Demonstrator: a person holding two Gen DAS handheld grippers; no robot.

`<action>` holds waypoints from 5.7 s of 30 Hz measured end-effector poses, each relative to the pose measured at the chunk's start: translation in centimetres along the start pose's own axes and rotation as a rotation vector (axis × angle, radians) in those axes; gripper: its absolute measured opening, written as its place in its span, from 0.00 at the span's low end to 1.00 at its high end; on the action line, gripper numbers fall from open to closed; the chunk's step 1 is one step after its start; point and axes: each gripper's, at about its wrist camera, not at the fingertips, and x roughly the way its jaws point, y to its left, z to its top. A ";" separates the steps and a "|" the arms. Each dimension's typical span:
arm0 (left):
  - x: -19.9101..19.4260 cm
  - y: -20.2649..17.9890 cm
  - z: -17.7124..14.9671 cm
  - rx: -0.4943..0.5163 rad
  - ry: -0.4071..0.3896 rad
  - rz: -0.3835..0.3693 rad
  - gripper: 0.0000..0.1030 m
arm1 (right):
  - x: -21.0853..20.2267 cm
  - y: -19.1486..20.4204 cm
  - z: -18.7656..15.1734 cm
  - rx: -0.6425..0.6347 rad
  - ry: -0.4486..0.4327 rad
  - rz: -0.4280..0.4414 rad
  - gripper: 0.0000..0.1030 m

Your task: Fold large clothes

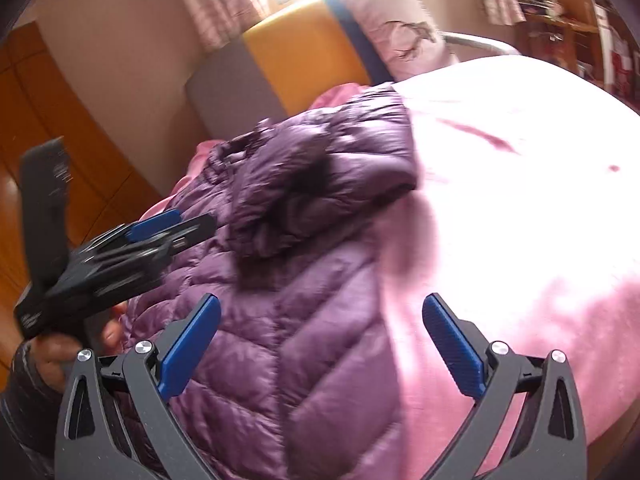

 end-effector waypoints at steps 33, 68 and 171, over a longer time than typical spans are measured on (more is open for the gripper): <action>1.9 26.5 -9.2 -1.047 -0.081 -0.216 0.35 | 7.0 1.5 9.6 0.106 0.062 0.135 0.78; -1.9 26.1 -9.4 -0.909 -0.065 0.124 0.38 | 8.2 5.4 13.6 -0.090 -0.070 -0.180 0.83; -7.8 14.9 -12.8 -0.497 -0.122 -0.026 0.71 | 20.5 25.9 2.8 -0.280 0.419 0.212 0.13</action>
